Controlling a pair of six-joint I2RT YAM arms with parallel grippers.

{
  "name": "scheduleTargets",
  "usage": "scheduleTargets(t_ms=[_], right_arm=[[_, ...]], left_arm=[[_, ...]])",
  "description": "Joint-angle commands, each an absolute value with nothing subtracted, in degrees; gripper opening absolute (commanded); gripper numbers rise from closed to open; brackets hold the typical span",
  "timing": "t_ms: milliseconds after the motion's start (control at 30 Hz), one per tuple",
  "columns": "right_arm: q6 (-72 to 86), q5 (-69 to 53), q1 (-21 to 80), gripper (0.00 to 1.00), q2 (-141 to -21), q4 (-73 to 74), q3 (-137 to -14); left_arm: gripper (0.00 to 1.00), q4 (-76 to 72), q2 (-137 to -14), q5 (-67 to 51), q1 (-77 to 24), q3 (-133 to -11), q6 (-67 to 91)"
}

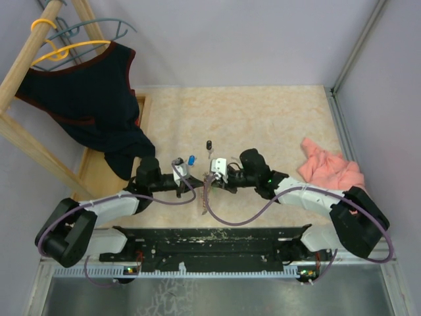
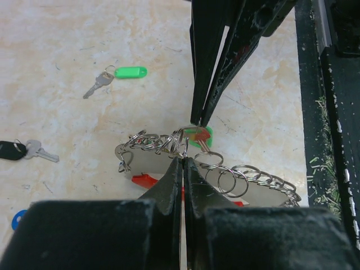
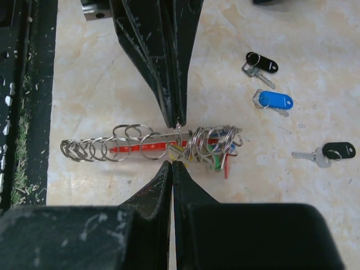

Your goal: Put the keys on the keyring

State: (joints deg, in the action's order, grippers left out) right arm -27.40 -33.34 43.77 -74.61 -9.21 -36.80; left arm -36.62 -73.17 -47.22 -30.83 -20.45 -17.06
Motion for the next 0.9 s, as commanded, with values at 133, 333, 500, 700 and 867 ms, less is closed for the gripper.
scheduleTargets(t_ms=[133, 333, 500, 700, 867], right_arm=[[-28.59, -35.86, 44.35, 0.0, -74.12, -17.04, -34.59], [-28.64, -34.98, 44.38, 0.0, -74.41, -21.55, -33.06], [-28.63, -32.62, 44.36, 0.0, -75.12, -23.02, -31.86], [-28.02, -32.16, 43.97, 0.0, -76.29, -25.41, -30.62], [-27.74, -34.23, 43.56, 0.0, -76.76, -26.15, -30.69]], left_arm=[[0.02, -39.4, -70.8, -45.02, -32.07, -19.73, -19.94], [0.02, -39.15, -72.11, -44.09, -32.34, -19.93, -20.0], [0.02, -38.43, -74.47, -43.69, -32.34, -20.93, -19.72], [0.02, -37.61, -76.57, -44.64, -32.6, -22.18, -19.44], [0.02, -37.74, -76.36, -45.3, -32.78, -22.03, -19.91]])
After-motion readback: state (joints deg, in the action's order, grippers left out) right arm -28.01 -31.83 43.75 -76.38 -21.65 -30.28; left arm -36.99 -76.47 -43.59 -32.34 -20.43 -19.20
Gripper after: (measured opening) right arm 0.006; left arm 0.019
